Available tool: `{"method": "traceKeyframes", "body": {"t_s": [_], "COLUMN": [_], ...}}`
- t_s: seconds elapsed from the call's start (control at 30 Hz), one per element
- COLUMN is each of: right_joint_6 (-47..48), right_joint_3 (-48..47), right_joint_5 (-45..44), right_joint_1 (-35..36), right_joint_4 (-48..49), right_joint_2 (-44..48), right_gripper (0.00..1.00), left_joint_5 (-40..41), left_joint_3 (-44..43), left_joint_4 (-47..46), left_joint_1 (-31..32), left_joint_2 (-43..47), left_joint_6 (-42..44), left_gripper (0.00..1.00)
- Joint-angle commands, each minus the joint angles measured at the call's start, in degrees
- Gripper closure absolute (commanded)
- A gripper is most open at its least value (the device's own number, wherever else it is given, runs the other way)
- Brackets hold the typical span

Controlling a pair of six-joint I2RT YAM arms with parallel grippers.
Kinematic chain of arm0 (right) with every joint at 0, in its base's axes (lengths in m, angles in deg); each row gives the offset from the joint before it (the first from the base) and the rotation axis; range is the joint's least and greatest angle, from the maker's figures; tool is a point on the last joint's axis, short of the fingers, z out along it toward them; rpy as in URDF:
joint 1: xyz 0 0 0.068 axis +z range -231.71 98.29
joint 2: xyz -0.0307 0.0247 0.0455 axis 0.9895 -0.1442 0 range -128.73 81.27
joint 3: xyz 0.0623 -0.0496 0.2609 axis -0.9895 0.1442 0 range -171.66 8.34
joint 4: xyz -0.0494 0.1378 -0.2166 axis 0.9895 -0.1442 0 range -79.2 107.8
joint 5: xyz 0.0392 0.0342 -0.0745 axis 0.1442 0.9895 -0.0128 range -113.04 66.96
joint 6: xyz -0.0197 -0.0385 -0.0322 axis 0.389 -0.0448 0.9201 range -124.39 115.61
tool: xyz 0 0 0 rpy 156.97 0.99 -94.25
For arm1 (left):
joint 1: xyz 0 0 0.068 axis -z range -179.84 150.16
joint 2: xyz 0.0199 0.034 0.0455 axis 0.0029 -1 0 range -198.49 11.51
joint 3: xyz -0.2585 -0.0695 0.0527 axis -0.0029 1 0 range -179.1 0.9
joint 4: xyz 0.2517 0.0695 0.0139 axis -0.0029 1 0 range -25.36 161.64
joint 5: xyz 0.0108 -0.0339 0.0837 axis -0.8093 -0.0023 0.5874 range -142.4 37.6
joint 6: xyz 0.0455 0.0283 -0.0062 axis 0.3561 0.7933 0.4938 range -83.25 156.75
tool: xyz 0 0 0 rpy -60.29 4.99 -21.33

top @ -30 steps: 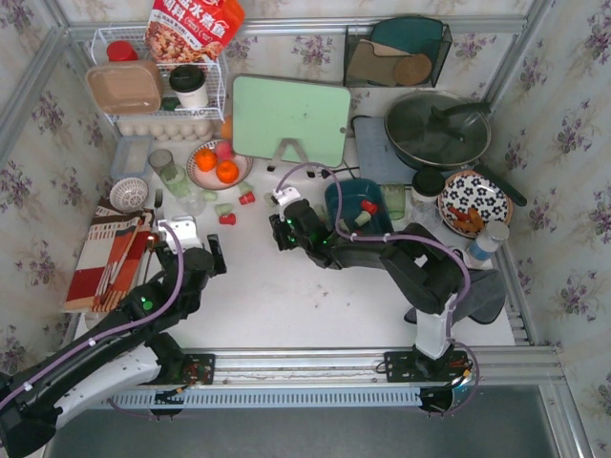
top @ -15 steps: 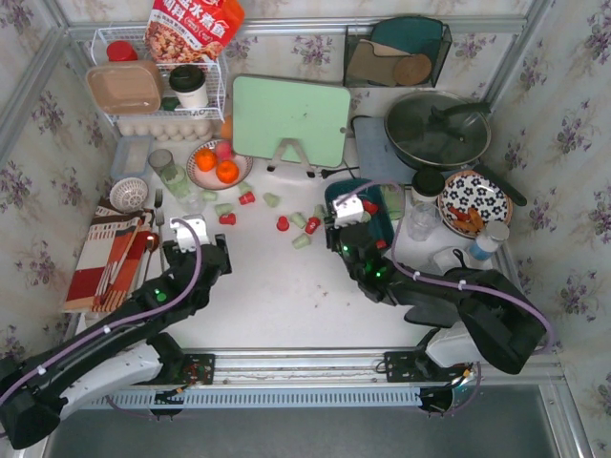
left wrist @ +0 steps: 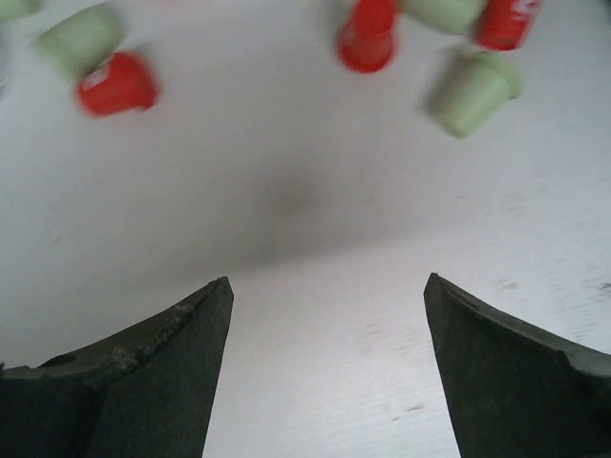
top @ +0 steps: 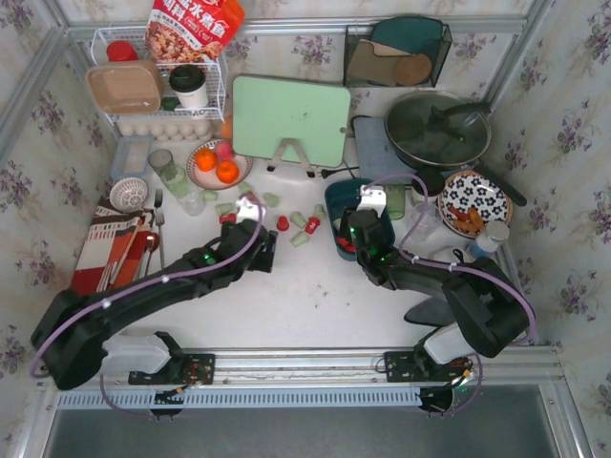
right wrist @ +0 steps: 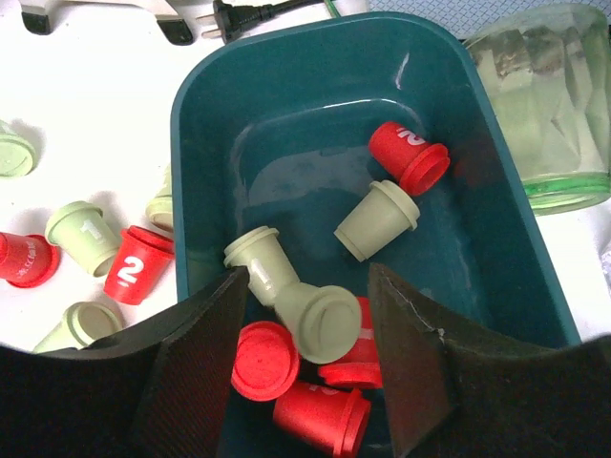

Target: Mix the coffee capsules in the storage basket

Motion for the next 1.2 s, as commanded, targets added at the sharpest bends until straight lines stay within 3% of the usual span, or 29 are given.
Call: {"method": "traceKeyframes", "body": {"t_s": [0.0, 0.3, 0.57, 0.63, 0.73, 1.03, 1.17], "right_joint_6": [-2.0, -2.7, -2.9, -2.7, -2.6, -2.4, -2.4], "right_joint_3": [-0.6, 1.1, 2.0, 2.0, 2.2, 2.6, 2.7], "right_joint_5": [1.3, 2.5, 3.3, 3.4, 3.2, 2.9, 2.8], "right_joint_1": [-0.4, -1.1, -1.2, -1.2, -1.2, -1.2, -1.2], "right_joint_4": [-1.0, 0.6, 1.3, 1.3, 1.3, 1.5, 1.7], "right_joint_2": [-0.1, 2.0, 3.9, 4.2, 4.7, 5.4, 5.6], "right_gripper": [0.37, 0.35, 0.35, 0.35, 0.35, 0.35, 0.35], "left_joint_5": [-12.0, -17.7, -24.0, -25.4, -27.0, -26.4, -24.4], "left_joint_3": [-6.0, -18.5, -26.1, -28.4, -30.9, -29.2, -28.8], "left_joint_4": [-7.7, -13.1, -12.2, -10.6, -8.1, -4.6, -3.2], "left_joint_1": [0.0, -1.3, -4.3, -4.9, -5.2, -5.1, -4.9], "left_joint_2": [-9.8, -29.6, -38.4, -40.5, -42.8, -43.1, -42.5], "left_joint_6": [6.2, 12.6, 16.7, 16.8, 16.4, 13.7, 12.9], "left_gripper": [0.17, 0.25, 0.26, 0.31, 0.43, 0.44, 0.58]}}
